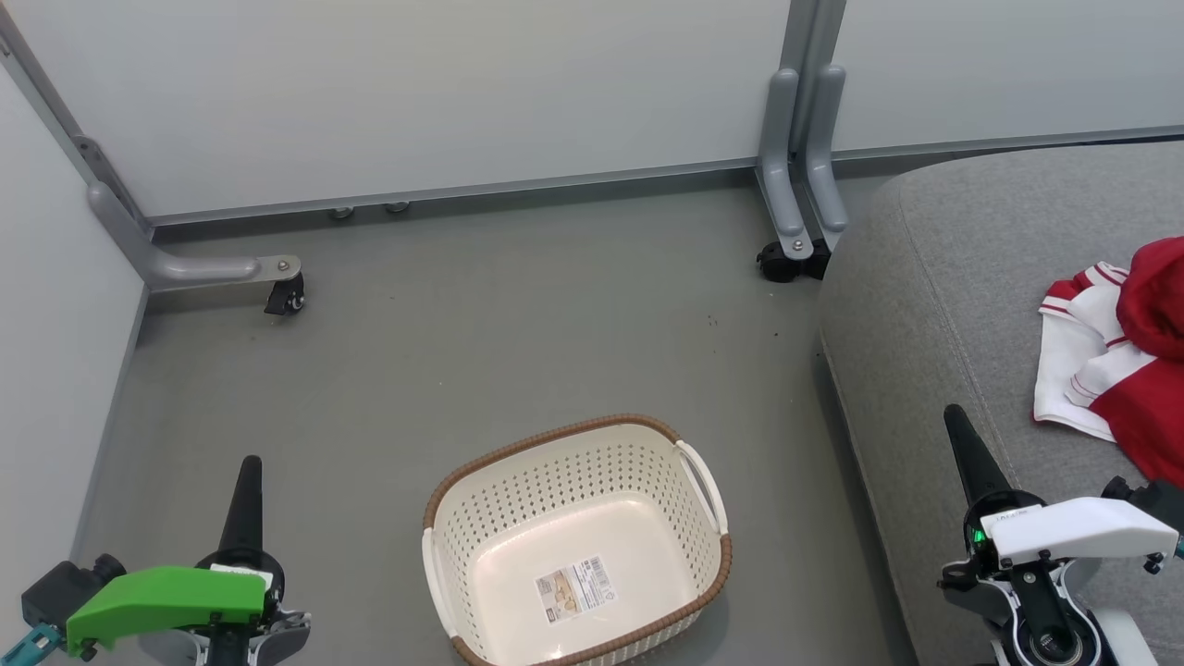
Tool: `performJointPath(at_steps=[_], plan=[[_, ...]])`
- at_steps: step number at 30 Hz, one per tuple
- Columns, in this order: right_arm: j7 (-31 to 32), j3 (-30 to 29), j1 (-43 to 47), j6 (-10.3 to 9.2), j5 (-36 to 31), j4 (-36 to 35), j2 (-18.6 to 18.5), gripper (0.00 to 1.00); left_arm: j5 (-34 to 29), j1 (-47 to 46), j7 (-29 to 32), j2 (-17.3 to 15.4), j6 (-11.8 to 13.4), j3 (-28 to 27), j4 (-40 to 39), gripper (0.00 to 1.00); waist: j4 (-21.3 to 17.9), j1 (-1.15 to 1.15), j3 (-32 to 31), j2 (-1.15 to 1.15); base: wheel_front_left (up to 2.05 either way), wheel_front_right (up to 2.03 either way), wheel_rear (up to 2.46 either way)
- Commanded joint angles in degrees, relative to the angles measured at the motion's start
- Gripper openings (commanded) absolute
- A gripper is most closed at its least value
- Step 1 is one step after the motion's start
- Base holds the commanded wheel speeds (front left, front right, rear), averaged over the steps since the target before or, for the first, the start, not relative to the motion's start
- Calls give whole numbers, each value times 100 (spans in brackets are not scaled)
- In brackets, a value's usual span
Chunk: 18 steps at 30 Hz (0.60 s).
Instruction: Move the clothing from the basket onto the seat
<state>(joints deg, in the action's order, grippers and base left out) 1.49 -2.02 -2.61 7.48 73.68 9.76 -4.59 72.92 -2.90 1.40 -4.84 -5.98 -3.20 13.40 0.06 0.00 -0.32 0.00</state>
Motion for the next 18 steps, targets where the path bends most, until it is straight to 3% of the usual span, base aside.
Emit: performJointPath(at_steps=[1, 18], plan=[[33, -27, -101, 2, 146, 0, -33, 0, 148, -138, 31, -3, -36, -40, -18, 0, 0, 0, 1, 0, 0, 0, 0], [161, -113, -222, 2, 972, 180, -18, 0, 914, -242, 248, 92, -93, -177, 22, 0, -2, 0, 20, 0, 0, 0, 0]])
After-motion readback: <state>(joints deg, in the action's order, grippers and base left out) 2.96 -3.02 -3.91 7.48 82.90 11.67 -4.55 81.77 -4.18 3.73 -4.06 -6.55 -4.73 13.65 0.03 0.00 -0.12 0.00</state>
